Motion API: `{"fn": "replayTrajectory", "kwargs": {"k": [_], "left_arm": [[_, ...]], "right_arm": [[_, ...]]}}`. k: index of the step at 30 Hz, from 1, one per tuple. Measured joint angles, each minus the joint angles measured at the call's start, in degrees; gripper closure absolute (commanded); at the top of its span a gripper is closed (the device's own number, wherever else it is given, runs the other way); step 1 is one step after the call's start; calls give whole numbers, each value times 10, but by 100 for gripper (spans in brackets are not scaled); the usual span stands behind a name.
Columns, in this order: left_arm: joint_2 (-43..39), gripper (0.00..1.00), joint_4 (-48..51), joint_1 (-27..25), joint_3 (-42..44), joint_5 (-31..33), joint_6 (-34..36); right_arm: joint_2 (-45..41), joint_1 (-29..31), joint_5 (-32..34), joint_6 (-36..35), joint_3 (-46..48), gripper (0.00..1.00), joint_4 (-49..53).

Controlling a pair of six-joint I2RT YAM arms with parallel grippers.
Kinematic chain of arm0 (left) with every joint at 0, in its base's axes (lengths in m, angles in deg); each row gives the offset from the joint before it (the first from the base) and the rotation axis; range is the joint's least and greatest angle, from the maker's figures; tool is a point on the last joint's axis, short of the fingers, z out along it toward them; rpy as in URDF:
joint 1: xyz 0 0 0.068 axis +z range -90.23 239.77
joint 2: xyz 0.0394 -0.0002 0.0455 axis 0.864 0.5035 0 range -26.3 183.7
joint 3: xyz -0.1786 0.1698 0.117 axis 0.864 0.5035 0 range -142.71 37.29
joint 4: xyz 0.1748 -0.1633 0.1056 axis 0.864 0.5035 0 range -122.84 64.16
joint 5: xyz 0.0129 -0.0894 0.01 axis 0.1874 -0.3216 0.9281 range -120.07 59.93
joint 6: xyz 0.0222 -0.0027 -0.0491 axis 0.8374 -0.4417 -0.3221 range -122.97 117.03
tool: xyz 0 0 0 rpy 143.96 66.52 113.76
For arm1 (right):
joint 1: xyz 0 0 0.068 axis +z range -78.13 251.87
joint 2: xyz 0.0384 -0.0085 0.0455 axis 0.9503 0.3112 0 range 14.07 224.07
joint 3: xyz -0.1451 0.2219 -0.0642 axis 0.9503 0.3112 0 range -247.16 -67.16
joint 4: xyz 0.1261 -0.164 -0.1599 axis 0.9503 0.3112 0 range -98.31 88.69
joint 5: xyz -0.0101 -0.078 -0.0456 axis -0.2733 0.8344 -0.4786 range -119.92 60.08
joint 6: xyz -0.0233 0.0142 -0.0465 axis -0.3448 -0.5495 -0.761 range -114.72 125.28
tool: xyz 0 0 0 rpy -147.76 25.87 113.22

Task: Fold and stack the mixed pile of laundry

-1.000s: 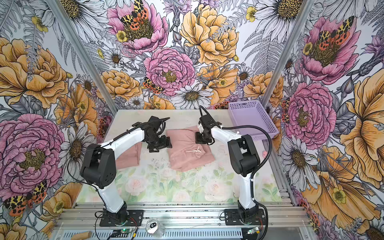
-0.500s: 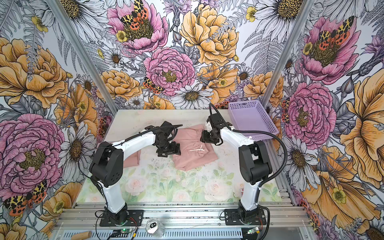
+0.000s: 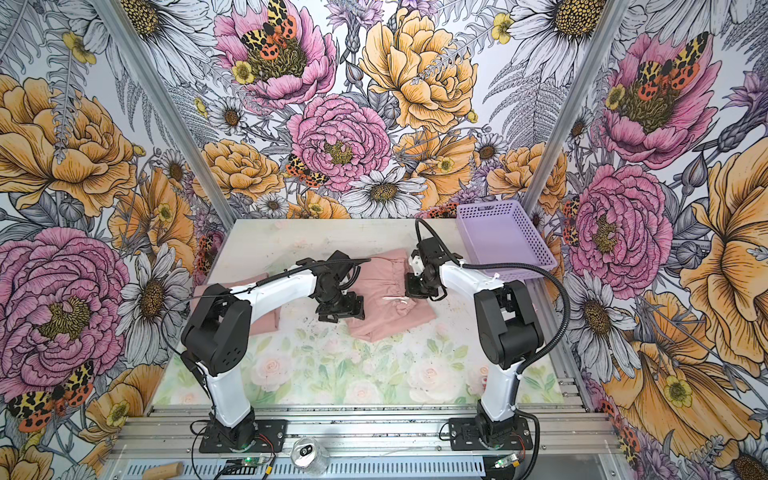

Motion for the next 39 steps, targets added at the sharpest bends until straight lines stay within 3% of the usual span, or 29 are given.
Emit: {"fn": "replayTrajectory", "kwargs": {"k": [13, 15, 18, 24, 34, 39], "left_arm": [[-14, 9, -6, -7, 48, 1, -14], [-30, 9, -8, -7, 49, 3, -17], [-47, 9, -13, -6, 49, 3, -19], [-48, 9, -18, 2, 49, 3, -19], [-48, 8, -18, 7, 49, 5, -19], [-56, 8, -19, 16, 56, 7, -19]], "right_arm": [[7, -28, 9, 0, 17, 100, -12], [6, -32, 0, -3, 17, 82, -13], [4, -42, -12, -9, 15, 63, -12], [9, -57, -45, -14, -26, 47, -17], [122, -61, -140, -20, -115, 44, -58], [155, -61, -175, -28, -118, 53, -60]]}}
